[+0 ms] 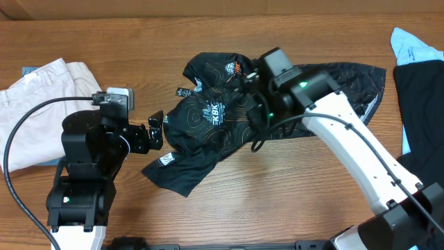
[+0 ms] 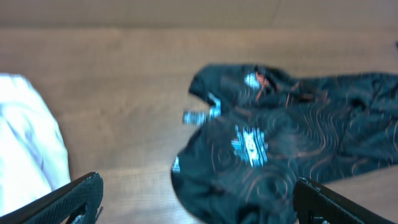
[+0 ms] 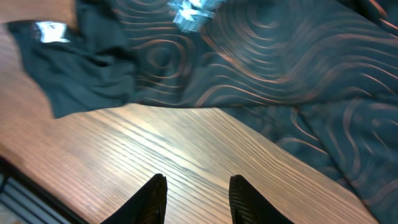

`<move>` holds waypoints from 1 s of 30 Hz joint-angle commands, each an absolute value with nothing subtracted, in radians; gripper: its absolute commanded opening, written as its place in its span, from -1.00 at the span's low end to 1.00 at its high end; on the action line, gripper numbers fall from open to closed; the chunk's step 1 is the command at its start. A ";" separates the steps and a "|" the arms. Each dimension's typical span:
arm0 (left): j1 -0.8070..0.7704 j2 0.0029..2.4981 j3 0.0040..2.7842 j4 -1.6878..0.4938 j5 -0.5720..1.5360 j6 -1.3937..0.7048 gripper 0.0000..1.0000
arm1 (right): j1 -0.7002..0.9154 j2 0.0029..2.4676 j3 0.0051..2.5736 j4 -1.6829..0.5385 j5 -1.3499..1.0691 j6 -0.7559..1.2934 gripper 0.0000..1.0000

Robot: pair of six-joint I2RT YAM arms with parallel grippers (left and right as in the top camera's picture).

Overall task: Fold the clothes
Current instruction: 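Spread the jersey and grasp its left edge with the left gripper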

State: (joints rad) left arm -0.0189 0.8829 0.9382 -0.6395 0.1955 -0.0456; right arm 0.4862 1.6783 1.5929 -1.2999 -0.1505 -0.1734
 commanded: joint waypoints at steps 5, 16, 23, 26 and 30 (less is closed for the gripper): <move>-0.014 0.947 0.960 -0.744 0.208 -0.034 1.00 | 0.353 1.681 1.586 -1.304 -0.131 -0.149 -0.20; -0.014 1.349 0.960 -0.786 0.274 -0.094 0.87 | 0.284 1.681 1.585 -1.322 -0.131 -0.119 -0.18; -0.014 1.549 0.960 -0.797 0.309 -0.104 0.85 | 0.284 1.681 1.585 -1.322 -0.131 -0.119 -0.17; -0.014 1.612 0.960 -0.773 0.308 -0.140 0.75 | 0.284 1.681 1.585 -1.322 -0.131 -0.119 -0.17; -0.013 1.676 0.960 -0.747 0.302 -0.194 0.52 | 0.284 1.681 1.584 -1.322 -0.131 -0.119 -0.17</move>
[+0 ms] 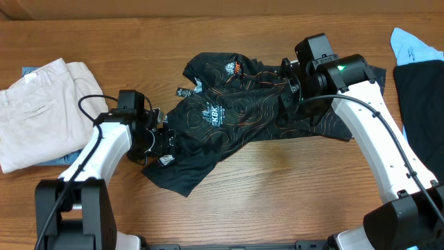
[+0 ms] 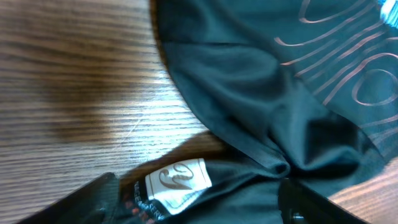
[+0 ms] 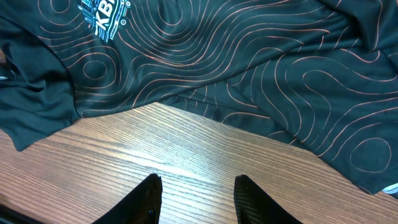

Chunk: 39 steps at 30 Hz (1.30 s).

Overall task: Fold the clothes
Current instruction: 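Spread the jersey and grasp its left edge with the left gripper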

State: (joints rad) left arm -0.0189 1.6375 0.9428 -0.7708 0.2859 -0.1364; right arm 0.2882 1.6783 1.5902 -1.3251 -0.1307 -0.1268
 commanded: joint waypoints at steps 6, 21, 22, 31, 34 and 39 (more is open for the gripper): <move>-0.018 1.713 0.960 -0.628 0.244 -0.337 0.45 | 0.284 1.681 1.584 -1.322 -0.131 -0.119 -0.17; -0.124 1.741 0.955 -0.572 0.202 -0.337 0.27 | 0.284 1.681 1.584 -1.327 -0.131 -0.119 -0.16; -0.126 1.741 0.950 -0.572 0.199 -0.337 0.25 | 0.284 1.681 1.584 -1.327 -0.131 -0.120 -0.16; -0.126 1.741 0.944 -0.557 0.171 -0.337 -0.44 | 0.284 1.681 1.584 -1.330 -0.131 -0.119 -0.16; -0.125 1.741 0.944 -0.555 0.169 -0.336 -0.81 | 0.284 1.681 1.584 -1.330 -0.131 -0.119 -0.17; -0.110 1.710 0.963 -0.593 0.168 -0.320 -0.92 | 0.284 1.681 1.584 -1.324 -0.130 -0.100 -0.17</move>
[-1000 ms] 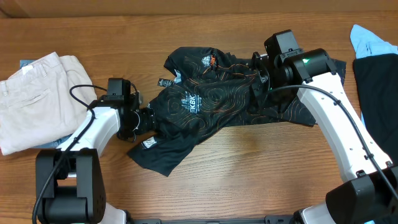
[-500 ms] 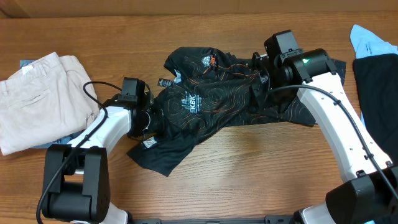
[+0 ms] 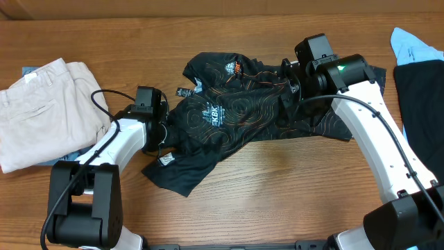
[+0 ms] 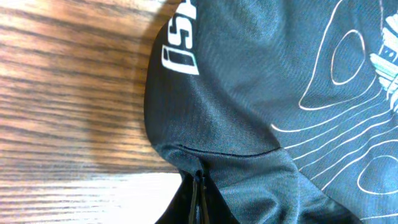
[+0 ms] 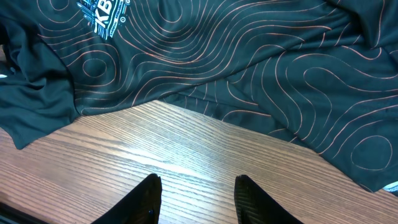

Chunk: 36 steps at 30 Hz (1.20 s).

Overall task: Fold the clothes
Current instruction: 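Spread the jersey and grasp its left edge with the left gripper, then lift the jersey with both grippers and stretch it apart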

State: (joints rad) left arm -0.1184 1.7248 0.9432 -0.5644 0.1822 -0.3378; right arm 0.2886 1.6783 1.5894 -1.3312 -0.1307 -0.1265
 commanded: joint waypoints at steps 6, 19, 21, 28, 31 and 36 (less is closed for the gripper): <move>0.033 1.497 1.049 -0.707 0.165 -0.266 -0.92 | 0.215 1.681 1.584 -1.243 -0.102 0.064 -0.09; 0.278 1.315 1.064 -0.736 0.176 -0.265 -0.92 | -0.009 1.776 1.528 -1.177 -0.086 0.134 0.13; 0.277 1.315 1.064 -0.737 0.176 -0.265 -0.92 | -0.037 1.813 1.484 -1.124 -0.088 0.144 0.10; 0.277 1.315 1.063 -0.737 0.176 -0.265 -0.92 | -0.064 1.877 1.373 -0.961 -0.068 0.154 0.03; 0.277 1.315 1.063 -0.737 0.176 -0.265 -0.92 | -0.064 1.882 1.331 -0.890 -0.041 0.162 0.01; 0.277 1.315 1.063 -0.737 0.176 -0.265 -0.92 | -0.064 1.882 1.275 -0.831 0.034 0.163 0.02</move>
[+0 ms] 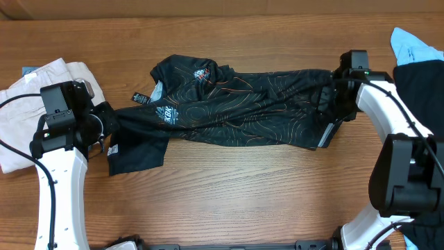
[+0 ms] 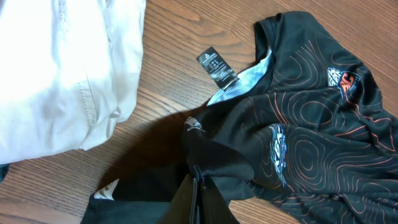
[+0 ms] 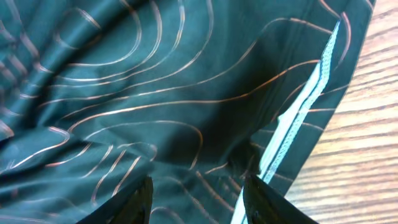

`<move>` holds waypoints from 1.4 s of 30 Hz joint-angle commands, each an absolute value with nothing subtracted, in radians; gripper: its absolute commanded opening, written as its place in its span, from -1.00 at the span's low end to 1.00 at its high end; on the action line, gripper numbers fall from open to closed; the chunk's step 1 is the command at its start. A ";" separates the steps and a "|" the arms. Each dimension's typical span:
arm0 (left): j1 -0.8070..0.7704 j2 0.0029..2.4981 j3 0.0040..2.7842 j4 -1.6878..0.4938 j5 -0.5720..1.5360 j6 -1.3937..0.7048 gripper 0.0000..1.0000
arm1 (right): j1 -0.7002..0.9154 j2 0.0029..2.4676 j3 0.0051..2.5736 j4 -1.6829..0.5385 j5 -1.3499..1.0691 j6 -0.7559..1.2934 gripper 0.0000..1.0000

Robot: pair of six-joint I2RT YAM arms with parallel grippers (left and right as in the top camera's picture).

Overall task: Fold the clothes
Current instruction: 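Lift the jersey with both grippers and stretch it apart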

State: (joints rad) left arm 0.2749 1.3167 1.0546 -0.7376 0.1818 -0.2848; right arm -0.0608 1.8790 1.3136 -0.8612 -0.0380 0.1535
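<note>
A black jersey (image 1: 229, 114) with orange contour lines lies stretched in a long band across the table. My left gripper (image 1: 107, 123) is shut on a fold of its left end; in the left wrist view the fingers (image 2: 198, 190) pinch black cloth below the collar tag (image 2: 216, 65). My right gripper (image 1: 333, 94) is low over the jersey's right end, jaws open. In the right wrist view its fingertips (image 3: 138, 202) stand wide apart over the cloth, next to the light-blue hem trim (image 3: 298, 118).
Folded cream trousers (image 1: 31, 104) lie at the far left, right beside my left arm. A light-blue garment (image 1: 415, 43) and a black garment (image 1: 420, 104) sit at the right edge, close behind my right arm.
My left gripper, still shut on the jersey, is now further left near the trousers. The bunched jersey is drawn out long. My right gripper is now down at the jersey's right end.
At first both grippers were open, the left one beside the crumpled jersey and the right one over its middle. Then the left was at the jersey's lower left edge and the right above its right part. The left then shut on that edge; now the jersey is stretched out.
</note>
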 commanded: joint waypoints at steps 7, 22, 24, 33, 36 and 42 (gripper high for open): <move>0.277 1.315 1.063 -0.737 0.176 -0.265 -0.92 | -0.065 1.883 1.193 -0.719 0.032 0.162 0.01; 0.277 1.313 1.128 -0.702 0.176 -0.197 -0.92 | -0.102 1.773 1.800 -1.129 0.035 0.160 -0.92; 0.278 1.313 1.165 -0.706 0.176 -0.192 -0.92 | -0.125 1.772 1.942 -1.213 0.036 0.140 -0.92; 0.307 1.312 1.299 -0.779 0.176 -0.194 -0.92 | -0.234 1.767 2.088 -1.374 0.001 0.126 -0.92; 0.310 1.312 1.299 -0.796 0.176 -0.194 -0.92 | -0.237 1.767 2.088 -1.381 -0.056 0.092 -0.92; 0.310 1.312 1.299 -0.776 0.177 -0.191 -0.92 | -0.236 1.767 2.088 -1.393 -0.073 0.074 -0.92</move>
State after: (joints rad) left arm 0.3019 1.3178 1.2724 -0.7959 0.1825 -0.2237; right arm -0.2340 1.7714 2.0819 -1.4078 -0.0547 0.0933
